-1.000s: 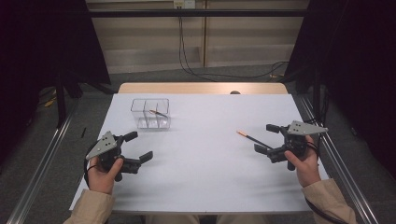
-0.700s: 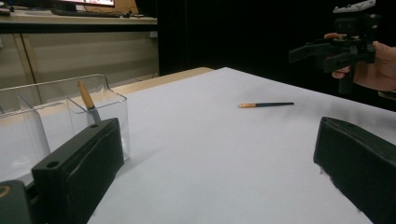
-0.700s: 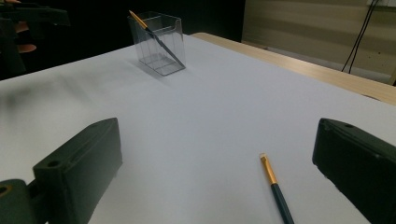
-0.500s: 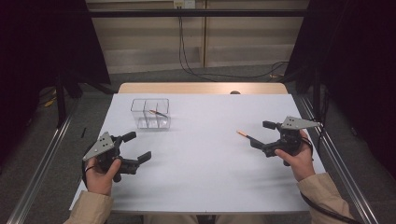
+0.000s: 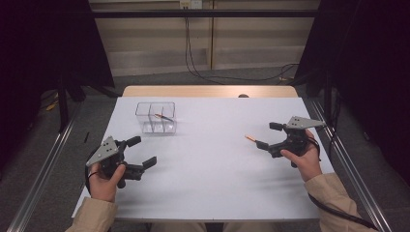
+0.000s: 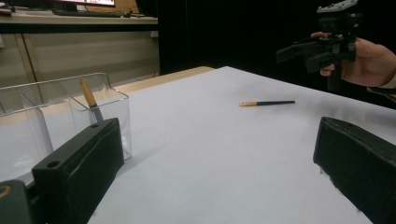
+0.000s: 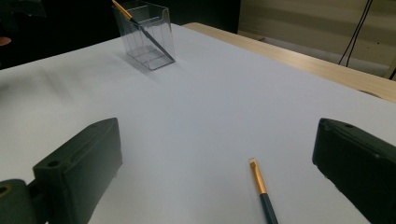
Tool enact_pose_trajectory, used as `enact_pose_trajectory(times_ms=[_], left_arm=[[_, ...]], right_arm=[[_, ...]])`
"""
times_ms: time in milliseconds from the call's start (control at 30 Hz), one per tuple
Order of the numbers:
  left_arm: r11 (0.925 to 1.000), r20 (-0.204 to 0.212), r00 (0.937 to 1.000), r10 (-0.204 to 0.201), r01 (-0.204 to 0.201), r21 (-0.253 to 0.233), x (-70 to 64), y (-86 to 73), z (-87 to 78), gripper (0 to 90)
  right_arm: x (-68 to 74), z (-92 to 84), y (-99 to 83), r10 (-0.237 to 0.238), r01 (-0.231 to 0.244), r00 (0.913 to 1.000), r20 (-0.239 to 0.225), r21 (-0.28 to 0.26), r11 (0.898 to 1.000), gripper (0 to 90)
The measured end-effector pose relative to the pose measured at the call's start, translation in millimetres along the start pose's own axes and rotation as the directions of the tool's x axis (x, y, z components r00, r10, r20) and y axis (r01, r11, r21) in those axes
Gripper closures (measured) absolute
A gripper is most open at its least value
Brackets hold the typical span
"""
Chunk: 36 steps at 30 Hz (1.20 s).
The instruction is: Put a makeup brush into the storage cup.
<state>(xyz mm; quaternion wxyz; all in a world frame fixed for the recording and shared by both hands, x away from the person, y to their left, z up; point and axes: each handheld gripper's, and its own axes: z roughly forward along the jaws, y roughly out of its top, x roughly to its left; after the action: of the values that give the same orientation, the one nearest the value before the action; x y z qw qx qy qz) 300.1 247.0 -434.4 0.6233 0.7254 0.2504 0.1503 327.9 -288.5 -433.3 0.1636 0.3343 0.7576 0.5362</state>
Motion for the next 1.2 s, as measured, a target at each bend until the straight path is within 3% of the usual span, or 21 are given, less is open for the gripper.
enact_pose_trajectory(times_ms=[733,1200], left_arm=[[1.0000,-0.002,1.0000,0.003,-0.003,0.007,1.1,-0.5,1.1,1.6],[0.9998,-0.004,0.9999,0.016,-0.016,0.012,-1.6,1.8,1.6,1.8]], right_arm=[[-22.0,10.5,1.0,0.017,-0.020,0.9994,0.030,0.081,0.996,0.7],[-33.0,12.8,4.2,0.004,-0.010,0.9993,0.038,0.162,0.987,0.7]])
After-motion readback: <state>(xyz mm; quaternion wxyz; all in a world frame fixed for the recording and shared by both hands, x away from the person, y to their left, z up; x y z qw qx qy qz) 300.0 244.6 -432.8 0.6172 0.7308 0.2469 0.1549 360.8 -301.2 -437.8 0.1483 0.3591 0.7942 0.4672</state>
